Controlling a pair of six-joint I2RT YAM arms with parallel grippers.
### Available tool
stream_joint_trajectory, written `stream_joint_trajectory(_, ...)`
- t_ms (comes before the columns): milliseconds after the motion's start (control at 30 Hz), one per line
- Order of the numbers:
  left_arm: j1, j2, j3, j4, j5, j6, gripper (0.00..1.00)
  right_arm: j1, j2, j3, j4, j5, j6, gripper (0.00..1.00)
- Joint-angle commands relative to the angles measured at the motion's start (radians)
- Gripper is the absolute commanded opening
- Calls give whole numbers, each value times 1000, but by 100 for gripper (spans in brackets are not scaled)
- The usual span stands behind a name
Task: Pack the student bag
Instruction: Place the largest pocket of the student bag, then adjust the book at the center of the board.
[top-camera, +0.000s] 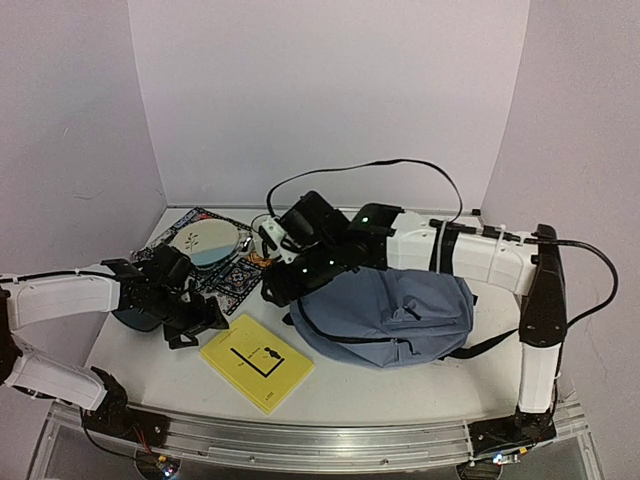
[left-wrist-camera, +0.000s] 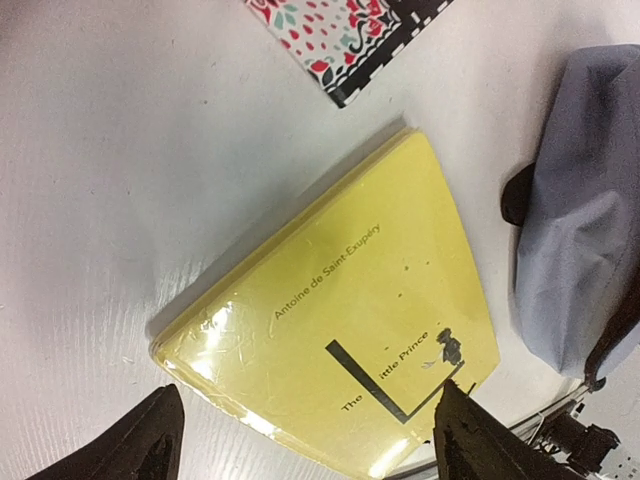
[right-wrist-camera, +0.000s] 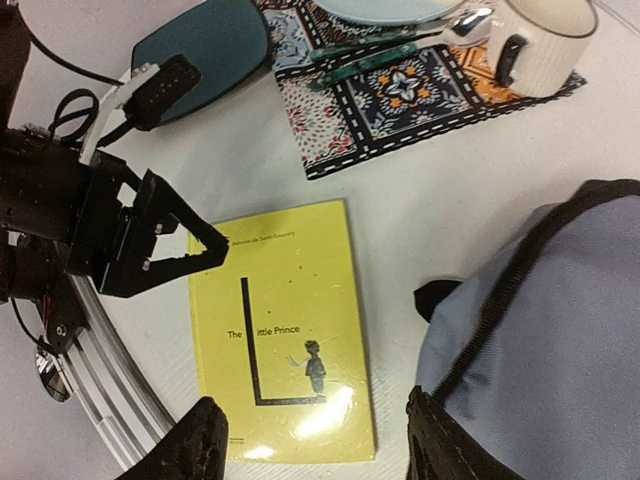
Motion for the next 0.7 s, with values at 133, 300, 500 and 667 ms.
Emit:
stream_joint_trajectory(133,5,67,-12,34,92,48,82,34,217,90,-15,-113,56,63)
stream_joint_trajectory(300,5,97,-36,57,139,60,81,26,310,97,-15,-143,60,67)
stream_joint_trajectory(500,3,174,-56,119,207,91,80,-30,313,-1,-1,-125,110,69)
stream_joint_trajectory(667,2,241,-31,157,244,127,78,-81,264,-93,10,-113,148,70)
